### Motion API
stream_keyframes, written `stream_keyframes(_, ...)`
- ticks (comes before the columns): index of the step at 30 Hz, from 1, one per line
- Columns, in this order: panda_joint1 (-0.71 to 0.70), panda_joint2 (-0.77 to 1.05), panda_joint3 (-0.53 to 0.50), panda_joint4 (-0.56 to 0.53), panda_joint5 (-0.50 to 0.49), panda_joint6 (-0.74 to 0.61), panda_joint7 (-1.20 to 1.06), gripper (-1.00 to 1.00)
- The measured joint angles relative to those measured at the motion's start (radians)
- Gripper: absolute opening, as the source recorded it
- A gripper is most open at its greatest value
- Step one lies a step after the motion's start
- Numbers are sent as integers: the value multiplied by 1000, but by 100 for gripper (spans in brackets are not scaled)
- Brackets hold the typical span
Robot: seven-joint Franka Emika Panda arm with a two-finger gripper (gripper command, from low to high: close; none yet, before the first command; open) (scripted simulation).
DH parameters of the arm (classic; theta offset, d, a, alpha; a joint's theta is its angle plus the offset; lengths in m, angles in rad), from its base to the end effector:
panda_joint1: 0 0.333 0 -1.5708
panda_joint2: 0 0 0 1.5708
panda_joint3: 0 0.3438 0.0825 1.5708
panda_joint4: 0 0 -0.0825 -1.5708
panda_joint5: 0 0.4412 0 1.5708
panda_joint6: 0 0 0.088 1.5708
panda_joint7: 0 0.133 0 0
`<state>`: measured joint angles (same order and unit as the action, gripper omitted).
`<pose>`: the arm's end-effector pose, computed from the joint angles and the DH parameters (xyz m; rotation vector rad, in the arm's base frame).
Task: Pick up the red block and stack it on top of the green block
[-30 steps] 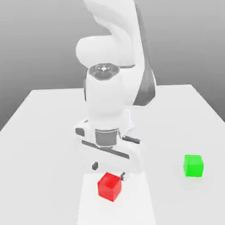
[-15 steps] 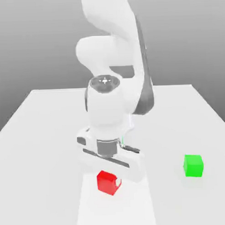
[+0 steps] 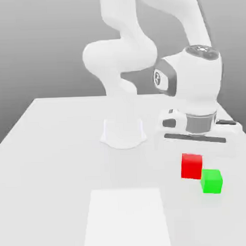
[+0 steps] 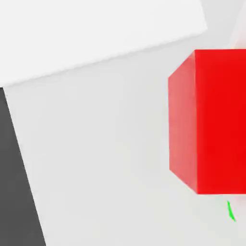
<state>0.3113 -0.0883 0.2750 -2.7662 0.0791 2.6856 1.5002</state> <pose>0.3458 0.2231 0.1914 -2.7587 1.4818 0.0108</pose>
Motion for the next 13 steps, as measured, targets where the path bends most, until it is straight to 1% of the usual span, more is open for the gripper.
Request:
stream_keyframes(3,56,-15,59,1,1,-17,54,-100)
stream_keyframes(4,62,1,69,3,-12,-3,73,-100)
stream_keyframes(7,59,90,69,7,-92,77,137,-100)
stream_keyframes(9,68,160,45,10,-162,140,188,-100)
stream_keyframes(10,86,194,21,12,-194,171,211,100)
stream_keyframes(13,86,194,21,12,-194,171,211,100)
